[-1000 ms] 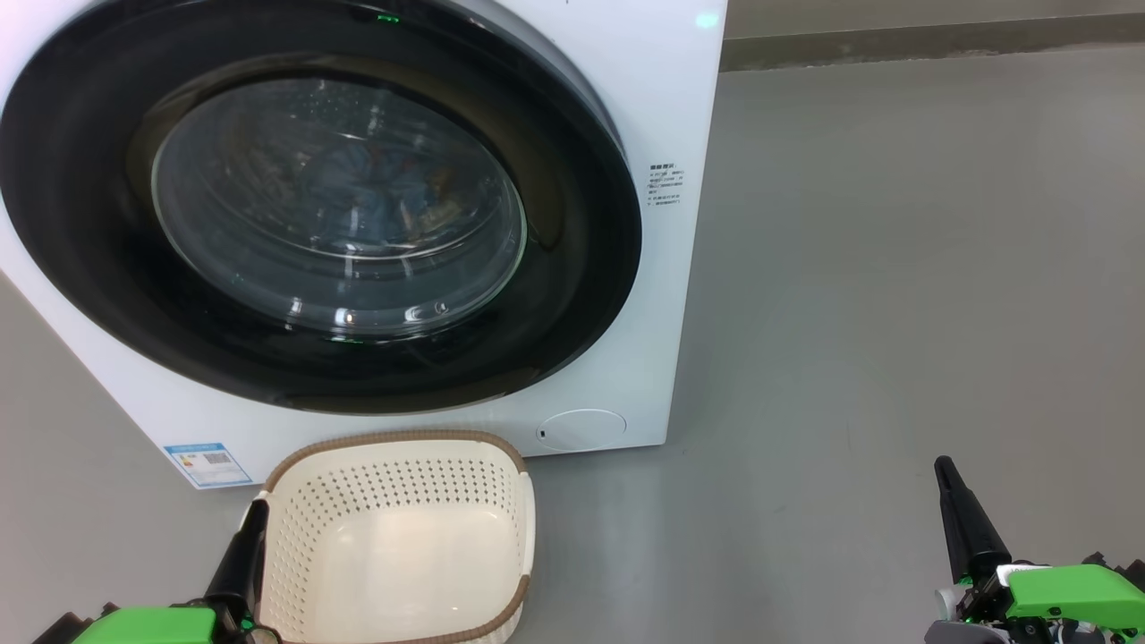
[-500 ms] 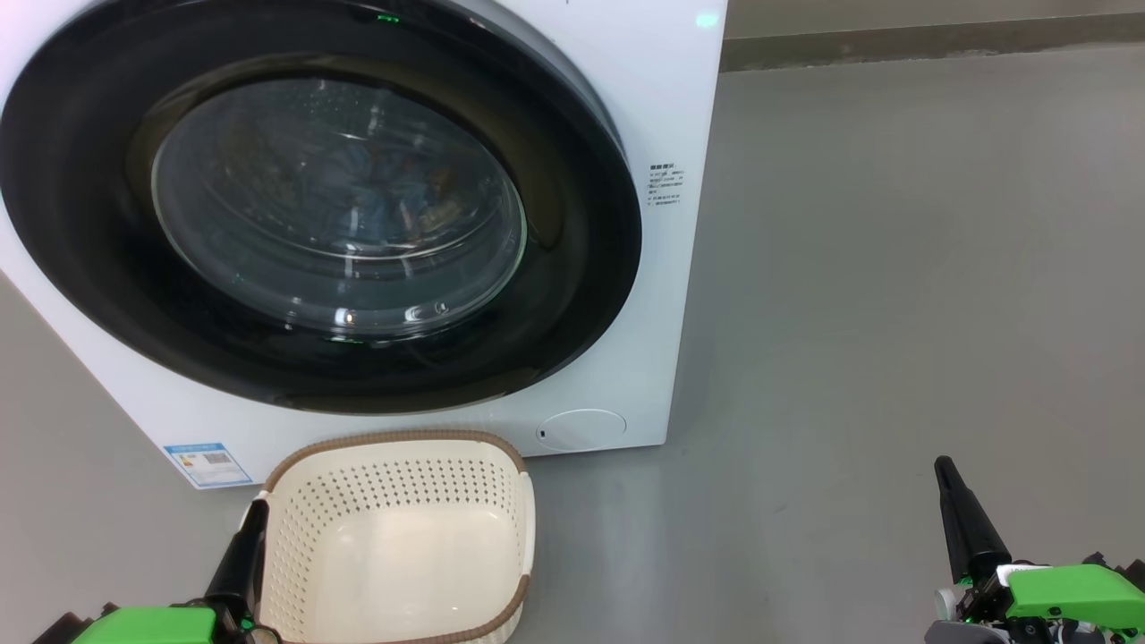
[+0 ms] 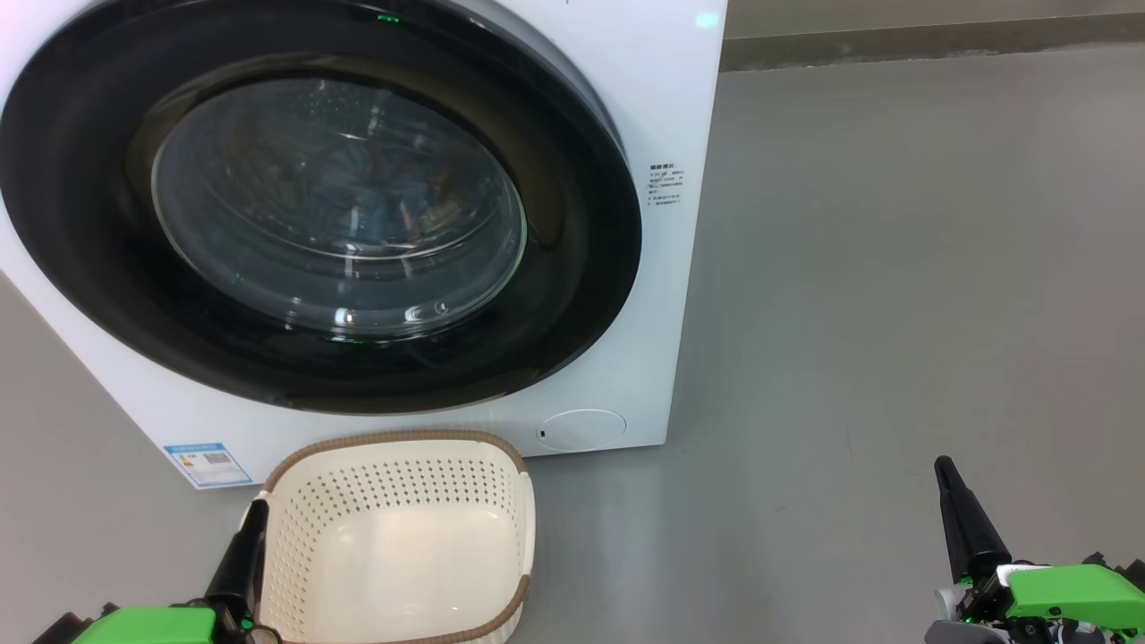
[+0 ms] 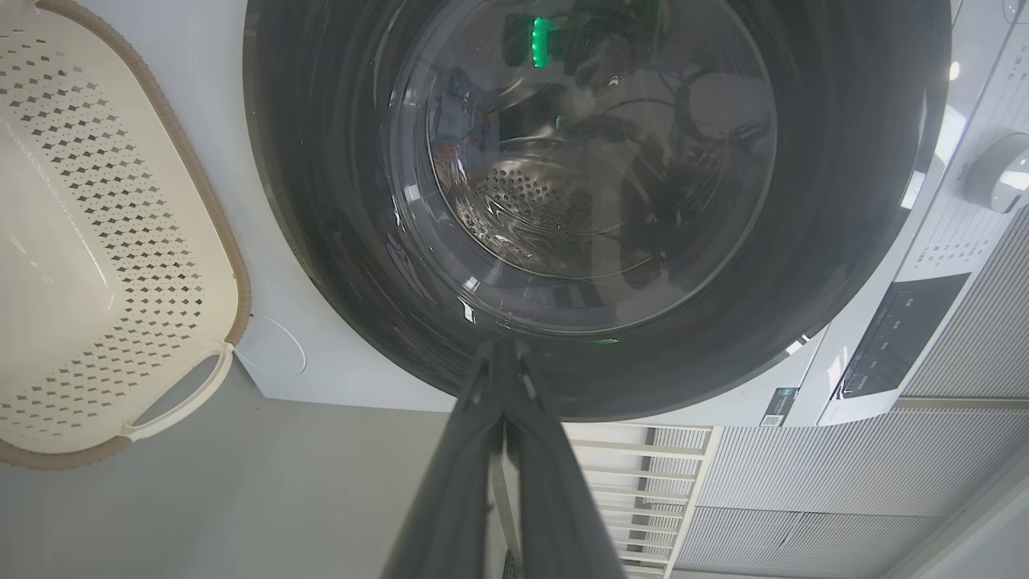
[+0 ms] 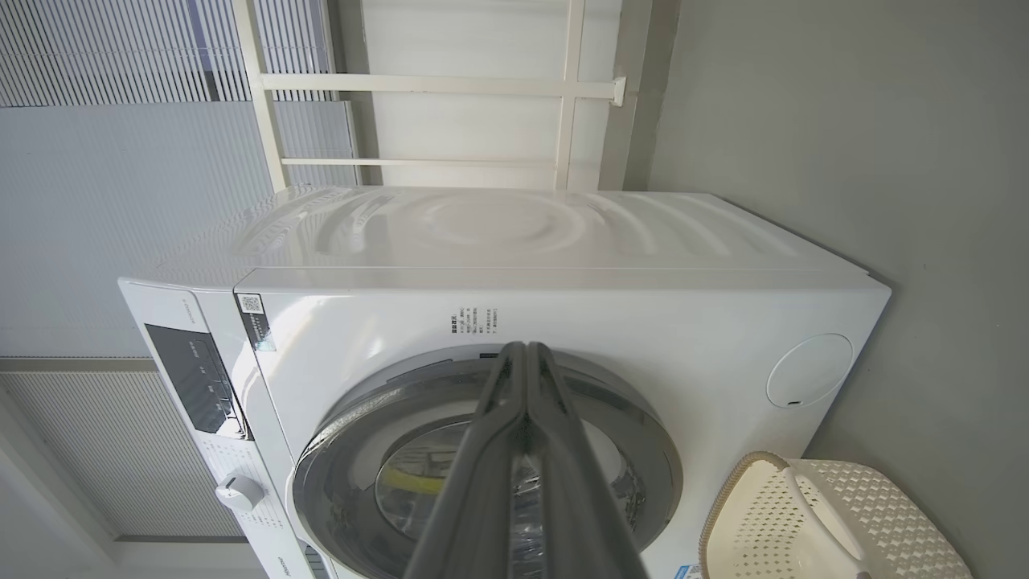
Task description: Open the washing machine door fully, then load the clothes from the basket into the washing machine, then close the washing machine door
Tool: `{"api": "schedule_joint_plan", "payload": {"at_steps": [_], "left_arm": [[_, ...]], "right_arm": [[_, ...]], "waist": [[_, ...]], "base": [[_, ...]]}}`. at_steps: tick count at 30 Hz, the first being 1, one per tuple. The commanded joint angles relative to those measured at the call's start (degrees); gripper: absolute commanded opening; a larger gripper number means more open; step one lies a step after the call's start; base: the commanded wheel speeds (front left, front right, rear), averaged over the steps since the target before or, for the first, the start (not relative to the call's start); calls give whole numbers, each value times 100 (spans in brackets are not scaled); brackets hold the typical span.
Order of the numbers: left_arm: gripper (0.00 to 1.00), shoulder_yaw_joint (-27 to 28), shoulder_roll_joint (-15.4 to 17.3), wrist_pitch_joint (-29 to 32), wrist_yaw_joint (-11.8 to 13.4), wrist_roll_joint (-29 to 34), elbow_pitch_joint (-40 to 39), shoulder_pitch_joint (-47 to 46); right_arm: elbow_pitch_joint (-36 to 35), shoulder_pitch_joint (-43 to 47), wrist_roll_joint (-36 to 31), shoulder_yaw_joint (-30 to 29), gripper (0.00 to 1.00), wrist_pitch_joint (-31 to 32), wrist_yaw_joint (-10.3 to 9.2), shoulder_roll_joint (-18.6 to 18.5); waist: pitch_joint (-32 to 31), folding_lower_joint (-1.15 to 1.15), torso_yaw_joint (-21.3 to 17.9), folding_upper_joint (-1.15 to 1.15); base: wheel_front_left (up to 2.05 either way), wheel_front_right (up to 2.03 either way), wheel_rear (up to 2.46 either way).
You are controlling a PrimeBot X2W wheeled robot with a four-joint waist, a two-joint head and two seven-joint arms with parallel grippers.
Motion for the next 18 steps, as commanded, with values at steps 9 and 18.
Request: {"api": "schedule_joint_plan", "payload": {"at_steps": [9,18], "left_arm": [[0,197,76,37,-15,-47,-122,-255],[0,197,76,37,-15,-47,-122,-255]], "right_arm": [[-175,-236,20,127,0,46,10,-19],[-175,-236,20,127,0,46,10,-19]], "waist": [[0,0,0,0],[0,0,0,0]], "base": [[0,0,0],[0,0,0]]}}
